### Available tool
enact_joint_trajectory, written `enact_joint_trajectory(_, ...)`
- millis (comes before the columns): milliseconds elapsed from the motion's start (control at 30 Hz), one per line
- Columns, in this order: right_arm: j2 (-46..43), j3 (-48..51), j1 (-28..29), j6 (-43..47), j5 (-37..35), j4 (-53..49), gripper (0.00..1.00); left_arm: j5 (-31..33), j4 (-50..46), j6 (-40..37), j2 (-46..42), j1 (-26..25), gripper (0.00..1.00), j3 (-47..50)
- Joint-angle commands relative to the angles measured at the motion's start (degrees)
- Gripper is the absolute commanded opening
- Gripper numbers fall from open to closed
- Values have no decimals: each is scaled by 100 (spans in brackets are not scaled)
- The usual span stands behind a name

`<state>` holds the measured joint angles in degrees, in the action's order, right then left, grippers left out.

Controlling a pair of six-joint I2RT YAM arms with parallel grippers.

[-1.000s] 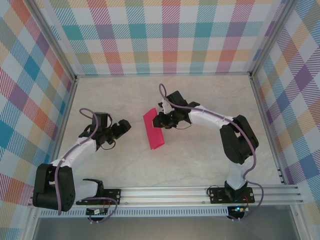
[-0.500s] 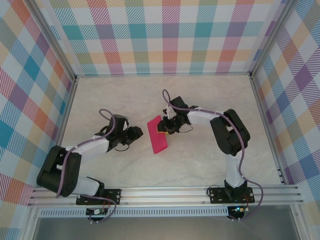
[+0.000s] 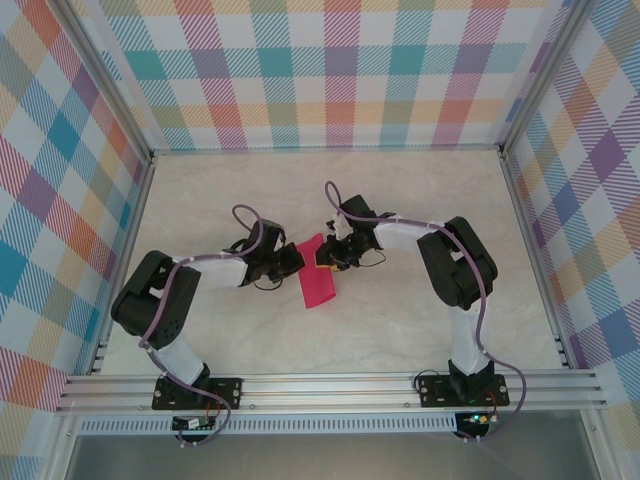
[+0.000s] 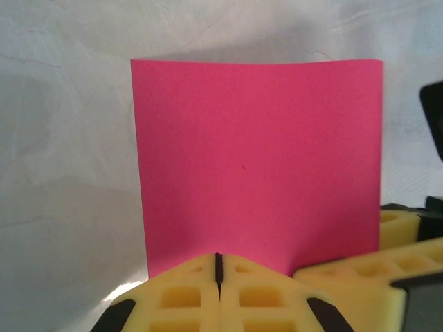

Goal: Fold a paper plane with a square sheet of paper (pick it up from the middle)
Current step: Hold the square sheet of paper at the center of the table.

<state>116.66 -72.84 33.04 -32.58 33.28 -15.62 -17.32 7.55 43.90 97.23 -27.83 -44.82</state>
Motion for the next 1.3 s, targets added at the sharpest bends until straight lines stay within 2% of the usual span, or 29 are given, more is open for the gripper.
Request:
enact_joint_trajectory(0, 102, 76, -25, 23, 76, 22, 24, 83, -260, -131, 199, -125, 0, -266)
enact_joint_trajectory(300, -66, -85, -25, 29, -83, -443, 33, 465, -1271, -339, 557, -238, 0, -653)
enact_joint_trajectory(600, -486, -295, -10, 274, -1156, -1496, 53, 449, -1570, -382, 847, -319, 0, -875)
enact_joint_trajectory(700, -485, -336, 31, 385, -1238, -1574, 56, 432, -1634, -392, 903, -341, 0, -980)
enact_joint_trajectory(1000, -187, -631, 194, 513, -1422, -1726, 56, 427, -1713, -371, 930, -381, 0, -1119)
enact_joint_trajectory(1267, -74, -523, 194, 608, -1403, -1612, 48, 412, -1836, -349, 760, -389, 0, -1296)
